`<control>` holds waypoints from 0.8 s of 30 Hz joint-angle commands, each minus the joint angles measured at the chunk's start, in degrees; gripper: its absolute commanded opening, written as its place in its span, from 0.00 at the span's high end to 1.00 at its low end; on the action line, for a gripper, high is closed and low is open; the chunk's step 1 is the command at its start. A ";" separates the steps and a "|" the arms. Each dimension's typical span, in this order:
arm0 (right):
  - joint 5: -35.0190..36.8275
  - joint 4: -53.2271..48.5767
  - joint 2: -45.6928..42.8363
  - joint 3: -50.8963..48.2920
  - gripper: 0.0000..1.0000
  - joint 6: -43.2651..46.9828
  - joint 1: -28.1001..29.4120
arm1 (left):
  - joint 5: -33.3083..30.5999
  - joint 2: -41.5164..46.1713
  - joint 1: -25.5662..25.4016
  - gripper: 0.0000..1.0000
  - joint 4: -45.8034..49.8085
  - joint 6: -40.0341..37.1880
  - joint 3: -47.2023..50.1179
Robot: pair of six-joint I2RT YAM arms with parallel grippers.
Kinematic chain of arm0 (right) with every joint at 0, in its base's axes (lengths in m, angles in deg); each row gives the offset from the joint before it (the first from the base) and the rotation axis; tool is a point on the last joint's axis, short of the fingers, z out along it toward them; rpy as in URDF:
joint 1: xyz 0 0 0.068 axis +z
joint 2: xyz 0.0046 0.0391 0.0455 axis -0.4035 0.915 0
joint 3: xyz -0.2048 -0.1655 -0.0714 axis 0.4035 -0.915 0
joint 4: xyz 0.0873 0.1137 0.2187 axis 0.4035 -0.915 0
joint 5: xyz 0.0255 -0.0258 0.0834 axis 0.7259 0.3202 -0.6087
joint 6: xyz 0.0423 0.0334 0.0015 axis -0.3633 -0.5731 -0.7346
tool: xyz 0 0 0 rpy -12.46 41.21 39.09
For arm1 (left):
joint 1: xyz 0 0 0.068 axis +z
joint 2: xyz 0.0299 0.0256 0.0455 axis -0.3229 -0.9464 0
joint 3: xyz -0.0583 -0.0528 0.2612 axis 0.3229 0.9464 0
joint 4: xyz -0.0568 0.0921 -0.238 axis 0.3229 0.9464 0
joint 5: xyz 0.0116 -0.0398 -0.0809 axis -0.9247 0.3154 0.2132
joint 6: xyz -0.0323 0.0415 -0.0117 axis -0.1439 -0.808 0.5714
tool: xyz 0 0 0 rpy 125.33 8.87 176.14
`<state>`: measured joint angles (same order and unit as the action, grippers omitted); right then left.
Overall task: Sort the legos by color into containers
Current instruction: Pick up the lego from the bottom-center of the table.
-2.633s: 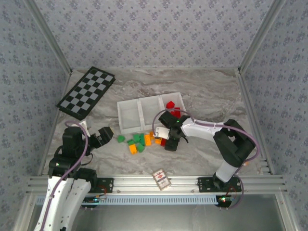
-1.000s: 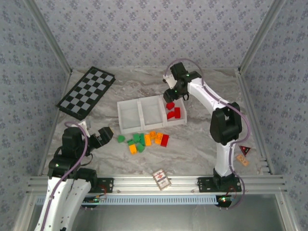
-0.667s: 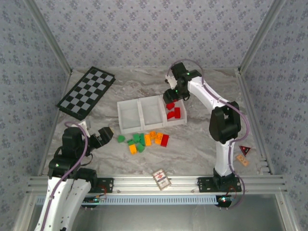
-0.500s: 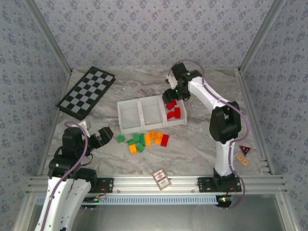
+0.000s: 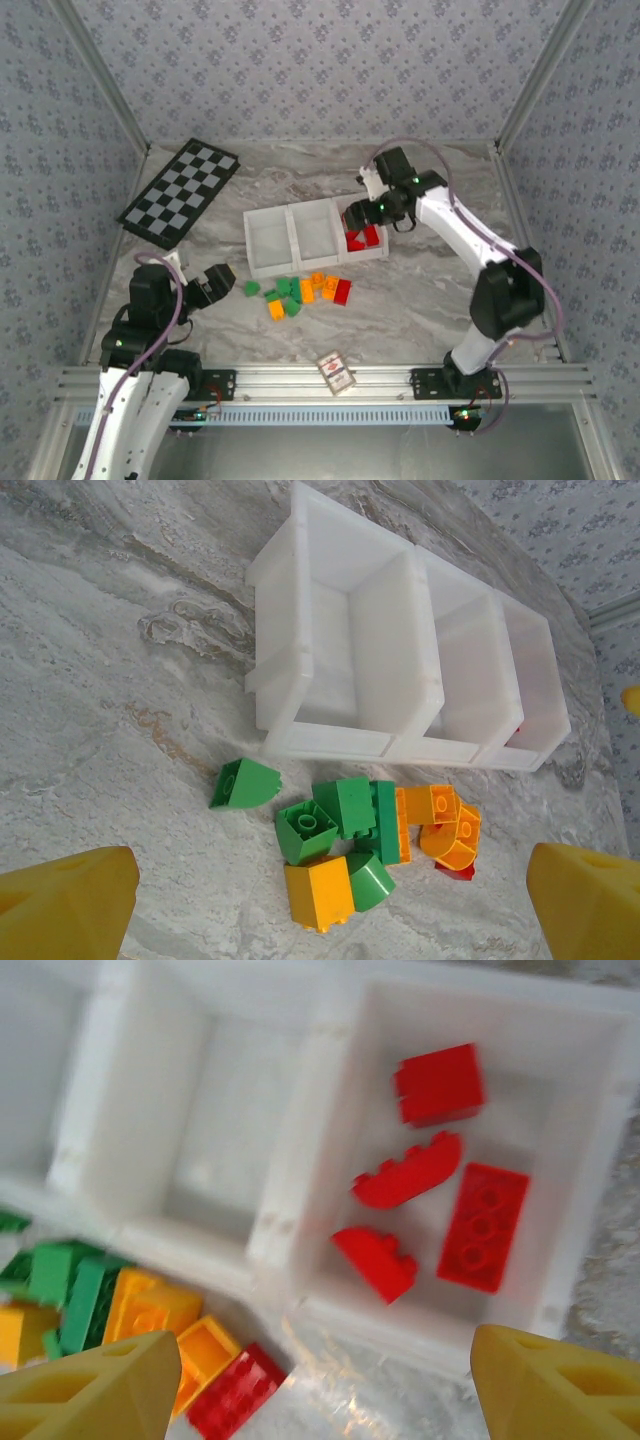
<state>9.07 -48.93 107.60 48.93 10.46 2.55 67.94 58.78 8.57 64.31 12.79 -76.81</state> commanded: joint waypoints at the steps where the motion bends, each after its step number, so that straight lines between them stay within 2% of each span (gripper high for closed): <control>1: 2.58 6.13 -6.69 -8.91 0.20 12.27 5.79 | 0.71 0.34 -0.29 0.00 -0.53 0.26 0.09; 4: 9.22 8.05 -11.08 -18.03 0.12 17.84 10.91 | 0.76 0.33 -0.29 0.00 -0.55 0.26 0.13; 9: 10.90 8.05 -10.35 -23.45 0.08 21.87 15.51 | 0.81 0.55 -0.30 0.00 -0.48 0.26 0.00; 11: 12.56 10.09 -9.11 -25.43 0.00 23.65 17.61 | 0.82 0.58 -0.33 0.00 -0.45 0.26 0.00; 18: 16.10 17.00 -2.74 -28.50 0.00 28.94 21.93 | 0.81 0.60 -0.31 0.00 -0.30 0.22 0.00; 24: 19.31 19.38 1.49 -27.39 0.00 31.92 22.78 | 0.78 0.68 -0.29 0.00 -0.18 0.25 -0.04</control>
<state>25.29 -31.75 107.69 20.89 39.29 25.00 67.94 58.78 8.57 64.31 12.79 -76.79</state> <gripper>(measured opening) 0.998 0.997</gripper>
